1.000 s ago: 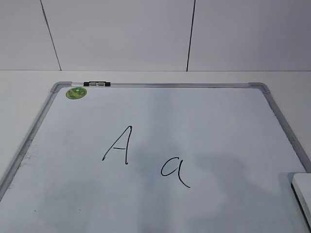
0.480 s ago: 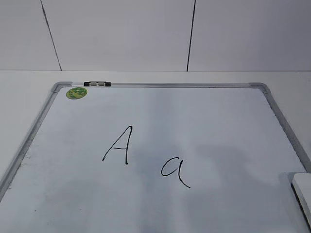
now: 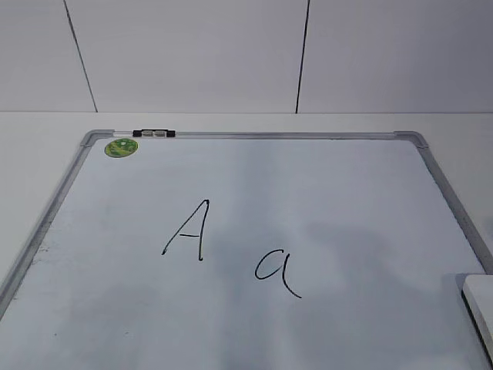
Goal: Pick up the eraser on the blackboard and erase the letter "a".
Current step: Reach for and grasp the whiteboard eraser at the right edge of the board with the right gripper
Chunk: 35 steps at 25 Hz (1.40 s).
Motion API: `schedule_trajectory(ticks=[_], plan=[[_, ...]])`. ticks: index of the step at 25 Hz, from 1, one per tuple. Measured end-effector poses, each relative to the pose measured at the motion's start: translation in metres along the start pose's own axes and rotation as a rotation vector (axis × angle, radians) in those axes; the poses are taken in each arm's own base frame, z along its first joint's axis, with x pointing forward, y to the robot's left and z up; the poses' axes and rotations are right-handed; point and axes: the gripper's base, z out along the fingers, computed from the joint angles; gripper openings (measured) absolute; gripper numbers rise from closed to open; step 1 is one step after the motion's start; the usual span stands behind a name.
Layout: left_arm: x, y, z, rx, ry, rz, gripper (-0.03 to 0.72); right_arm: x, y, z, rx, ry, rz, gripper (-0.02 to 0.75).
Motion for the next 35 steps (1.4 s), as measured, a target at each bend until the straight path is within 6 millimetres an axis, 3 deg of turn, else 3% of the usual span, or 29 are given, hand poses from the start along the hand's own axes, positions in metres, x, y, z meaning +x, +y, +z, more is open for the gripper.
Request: schedule_trajectory(ticks=[23, 33, 35], plan=[[0.000, 0.000, 0.000, 0.000, 0.000, 0.000, 0.235, -0.007, 0.002, 0.012, 0.003, 0.071, -0.003, 0.592], [0.000, 0.000, 0.000, 0.000, 0.000, 0.000, 0.235, -0.017, 0.009, 0.039, -0.027, 0.252, 0.017, 0.595], [0.000, 0.000, 0.000, 0.000, 0.000, 0.000, 0.235, -0.019, 0.012, 0.048, -0.043, 0.311, 0.018, 0.629]])
